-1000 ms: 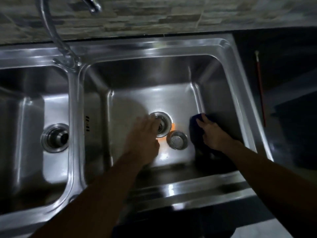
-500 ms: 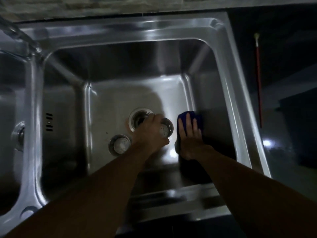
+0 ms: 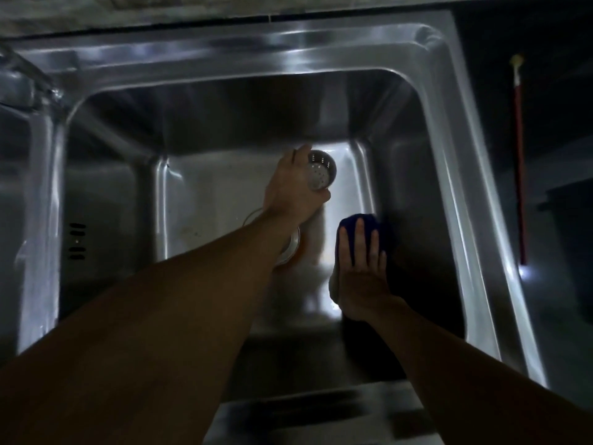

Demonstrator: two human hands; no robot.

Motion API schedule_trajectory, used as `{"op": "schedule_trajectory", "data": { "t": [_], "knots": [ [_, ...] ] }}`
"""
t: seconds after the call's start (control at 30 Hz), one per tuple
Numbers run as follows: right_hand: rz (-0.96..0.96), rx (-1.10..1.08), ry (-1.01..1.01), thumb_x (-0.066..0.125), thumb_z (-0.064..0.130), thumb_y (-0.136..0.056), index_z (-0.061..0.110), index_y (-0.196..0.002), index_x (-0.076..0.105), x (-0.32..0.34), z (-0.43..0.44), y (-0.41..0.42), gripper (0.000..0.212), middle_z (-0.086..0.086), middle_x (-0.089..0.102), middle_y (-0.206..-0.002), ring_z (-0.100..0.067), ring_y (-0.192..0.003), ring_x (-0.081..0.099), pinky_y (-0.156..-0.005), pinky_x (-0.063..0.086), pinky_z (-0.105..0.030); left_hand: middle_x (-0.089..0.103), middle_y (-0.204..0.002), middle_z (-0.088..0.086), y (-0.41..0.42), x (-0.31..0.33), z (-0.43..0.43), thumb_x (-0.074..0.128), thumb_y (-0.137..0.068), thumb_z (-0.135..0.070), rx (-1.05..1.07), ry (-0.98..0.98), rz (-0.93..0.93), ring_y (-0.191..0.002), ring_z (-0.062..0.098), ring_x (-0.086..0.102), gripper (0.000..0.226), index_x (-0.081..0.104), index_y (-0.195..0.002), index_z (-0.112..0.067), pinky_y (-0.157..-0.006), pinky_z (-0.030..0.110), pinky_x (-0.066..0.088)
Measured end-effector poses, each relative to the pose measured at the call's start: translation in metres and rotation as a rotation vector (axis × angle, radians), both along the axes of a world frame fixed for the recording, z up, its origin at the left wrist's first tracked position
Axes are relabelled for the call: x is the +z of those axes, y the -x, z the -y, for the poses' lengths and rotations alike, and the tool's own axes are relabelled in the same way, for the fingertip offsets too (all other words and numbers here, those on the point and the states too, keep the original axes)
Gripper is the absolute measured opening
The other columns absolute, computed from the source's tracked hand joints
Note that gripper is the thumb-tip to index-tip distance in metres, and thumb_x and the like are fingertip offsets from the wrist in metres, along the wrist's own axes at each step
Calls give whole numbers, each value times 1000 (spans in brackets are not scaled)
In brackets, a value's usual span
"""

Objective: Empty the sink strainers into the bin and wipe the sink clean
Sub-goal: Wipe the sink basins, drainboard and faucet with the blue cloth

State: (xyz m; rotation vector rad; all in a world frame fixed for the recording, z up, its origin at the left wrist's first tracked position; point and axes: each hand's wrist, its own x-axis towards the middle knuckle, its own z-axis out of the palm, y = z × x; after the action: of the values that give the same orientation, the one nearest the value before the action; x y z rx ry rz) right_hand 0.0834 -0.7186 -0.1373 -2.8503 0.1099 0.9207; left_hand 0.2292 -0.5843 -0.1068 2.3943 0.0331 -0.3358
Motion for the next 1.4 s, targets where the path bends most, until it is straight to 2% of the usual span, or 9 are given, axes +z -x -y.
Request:
{"op": "schedule_trajectory", "data": {
  "t": [0.17,0.37,0.5,0.67,0.8,0.9,1.1,1.23,1.4],
  "knots": [
    [-7,3,13,55,33,-88,25,-154,-26,1,0,-1,105,-8,-35,-160,-38,-149,-26,-121,-3,-54,40,-147,2,1,-8,-1,81,-74,-28,13,50,-10,-132,25,46,91,33,-151,-21,-104,45,49],
    [5,8,22,46,25,-93,20,-157,-19,16,-3,-4,91,-12,-30,-162,-40,-150,-20,-122,2,-55,22,-164,2,16,-2,-21,86,-75,-36,-18,148,-128,-148,22,30,112,15,-159,-19,-118,42,37],
    [1,-26,24,41,21,-97,14,-158,-14,39,-14,-6,83,-14,-24,-163,-39,-152,-14,-123,10,-55,26,-162,2,55,11,-68,83,-69,-56,-41,-75,-164,-144,27,37,117,14,-158,-23,-115,45,39],
    [-31,-122,30,38,21,-100,2,-156,-11,58,-38,-11,77,-16,-18,-164,-38,-153,-8,-124,13,-50,35,-148,-1,109,28,-124,78,-45,-81,-192,-363,-240,-134,28,42,130,21,-150,-30,-108,48,43],
    [-51,-69,38,30,22,-105,-2,-156,-9,58,-47,-12,68,-20,-16,-164,-40,-153,-7,-125,3,-47,37,-135,-2,128,23,-145,80,-43,-78,-272,-455,-301,-124,28,45,117,31,-139,-32,-97,50,48],
    [-73,-58,55,27,25,-106,0,-156,-8,57,-48,-12,66,-20,-16,-164,-42,-152,-5,-124,4,-49,40,-130,-2,132,17,-148,85,-56,-61,-286,-443,-344,-120,27,49,94,38,-130,-30,-89,45,49],
    [-100,6,70,30,25,-105,-5,-156,-5,59,-46,-18,68,-26,-13,-163,-45,-151,-5,-124,-1,-49,45,-137,9,109,18,-144,86,-63,-31,-143,-201,-209,-125,32,50,88,39,-136,-18,-101,49,49],
    [-77,41,50,34,24,-104,-6,-156,1,56,-38,-23,68,-29,-6,-162,-45,-151,0,-125,2,-48,42,-140,11,57,24,-136,86,-64,-28,-41,-190,-75,-125,33,49,86,42,-136,-13,-101,42,50],
    [-78,34,37,33,24,-104,0,-157,-2,50,-35,-20,68,-23,-10,-164,-47,-151,0,-123,4,-48,30,-155,14,5,14,-124,84,-73,-30,30,-170,-28,-141,31,38,91,37,-150,-14,-117,32,36]
  ]
}}
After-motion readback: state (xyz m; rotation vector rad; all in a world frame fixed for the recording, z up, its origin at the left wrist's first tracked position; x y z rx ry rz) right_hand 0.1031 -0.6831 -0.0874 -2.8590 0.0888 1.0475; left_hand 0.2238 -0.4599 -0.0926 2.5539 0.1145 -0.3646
